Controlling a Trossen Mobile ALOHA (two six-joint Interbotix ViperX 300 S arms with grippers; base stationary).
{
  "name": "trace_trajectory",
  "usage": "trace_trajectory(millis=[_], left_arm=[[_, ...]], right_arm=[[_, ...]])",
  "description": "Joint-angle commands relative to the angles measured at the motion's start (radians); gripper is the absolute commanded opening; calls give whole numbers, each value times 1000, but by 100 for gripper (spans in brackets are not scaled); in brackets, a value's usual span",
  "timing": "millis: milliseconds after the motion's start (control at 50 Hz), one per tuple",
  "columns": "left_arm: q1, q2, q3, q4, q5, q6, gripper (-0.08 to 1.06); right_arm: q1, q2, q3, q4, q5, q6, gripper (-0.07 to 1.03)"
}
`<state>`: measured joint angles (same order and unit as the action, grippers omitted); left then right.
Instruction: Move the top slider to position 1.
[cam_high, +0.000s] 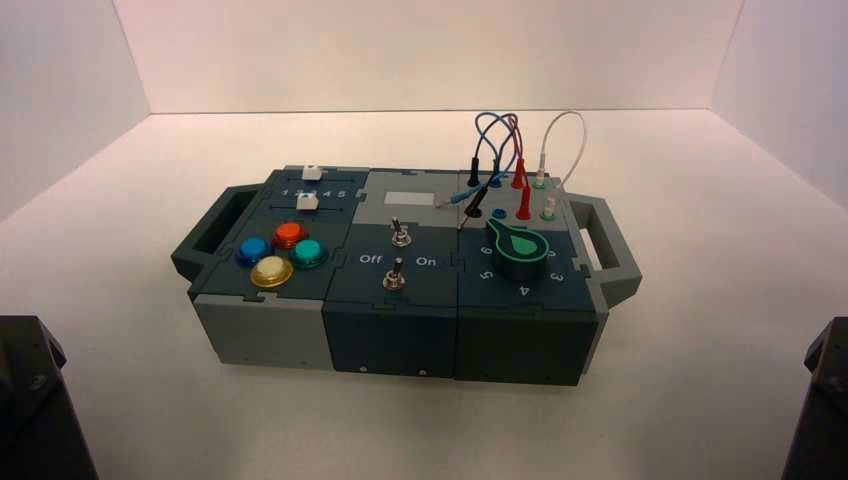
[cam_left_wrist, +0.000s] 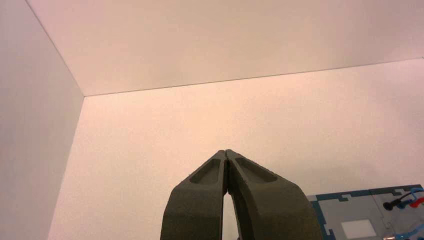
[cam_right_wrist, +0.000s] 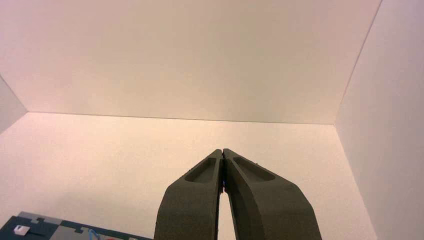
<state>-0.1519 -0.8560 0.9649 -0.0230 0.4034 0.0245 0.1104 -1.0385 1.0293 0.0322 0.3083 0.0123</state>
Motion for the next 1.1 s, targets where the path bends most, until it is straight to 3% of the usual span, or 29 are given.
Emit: trace_trajectory(millis=[20,380,680,940,1100], left_arm=[[5,2,-14,3,-9,5,-3],[6,3,-6,5,5,5,-3],[5,37,-26,3,127,5,-3],[-51,117,-75,-3,282,5,-3],[-135,195,-86,-3,319,5,-3]], right_arm=[[-5,3,-12,3,-6,3,-2],[-6,5,-8,12,-9,3,-2],[12,40,-12,61,15,5,-2],[72,120,-31,78,48,5,-2],[161,204,-51,91,80,5,-3]])
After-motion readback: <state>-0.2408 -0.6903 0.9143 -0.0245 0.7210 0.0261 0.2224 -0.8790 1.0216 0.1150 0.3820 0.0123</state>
